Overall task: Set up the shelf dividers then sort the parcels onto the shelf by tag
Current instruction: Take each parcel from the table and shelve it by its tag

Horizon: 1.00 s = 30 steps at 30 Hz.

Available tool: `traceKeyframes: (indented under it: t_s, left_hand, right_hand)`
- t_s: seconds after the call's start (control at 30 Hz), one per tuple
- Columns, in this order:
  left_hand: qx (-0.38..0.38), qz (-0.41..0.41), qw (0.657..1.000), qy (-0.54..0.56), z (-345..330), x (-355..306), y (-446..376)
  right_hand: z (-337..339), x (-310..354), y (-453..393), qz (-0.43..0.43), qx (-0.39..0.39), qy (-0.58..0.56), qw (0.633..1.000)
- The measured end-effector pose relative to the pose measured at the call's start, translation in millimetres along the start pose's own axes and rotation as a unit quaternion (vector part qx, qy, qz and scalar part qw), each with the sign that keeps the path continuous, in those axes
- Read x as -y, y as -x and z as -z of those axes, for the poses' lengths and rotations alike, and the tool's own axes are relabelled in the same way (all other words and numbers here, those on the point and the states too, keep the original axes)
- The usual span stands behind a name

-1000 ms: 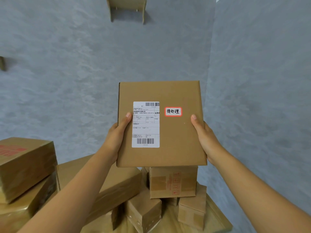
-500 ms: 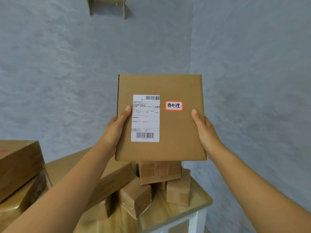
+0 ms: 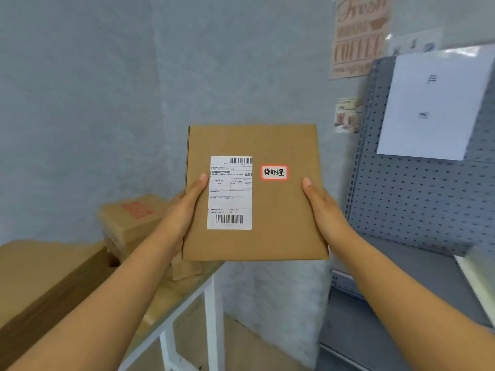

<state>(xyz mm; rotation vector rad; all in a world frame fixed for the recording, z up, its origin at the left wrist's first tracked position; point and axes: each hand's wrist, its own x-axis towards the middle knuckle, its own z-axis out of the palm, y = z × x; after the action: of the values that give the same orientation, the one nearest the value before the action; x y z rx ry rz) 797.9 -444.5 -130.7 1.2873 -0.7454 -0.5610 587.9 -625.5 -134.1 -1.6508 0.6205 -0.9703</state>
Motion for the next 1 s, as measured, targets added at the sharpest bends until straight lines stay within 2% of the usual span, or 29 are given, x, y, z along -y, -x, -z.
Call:
traceKeyframes:
  t_s: [0.33,0.5,0.67,1.0]
  left_hand:
    - [0.183,-0.021,0.982,0.028,-182,-6,62]
    - [0.242,-0.027,0.969,0.047,-286,-10,113]
    - [0.294,0.004,0.953,0.069,-404,3,180]
    - [0.391,0.026,0.919,0.035,-609,15,272]
  right_hand:
    - [189,40,132,-0.005,-0.166,0.058,0.984]
    - [290,54,204,-0.002,-0.216,0.088,0.973]
    - [406,64,277,-0.018,-0.275,0.114,0.954]
    - [578,61,403,-0.057,-0.393,0.124,0.909]
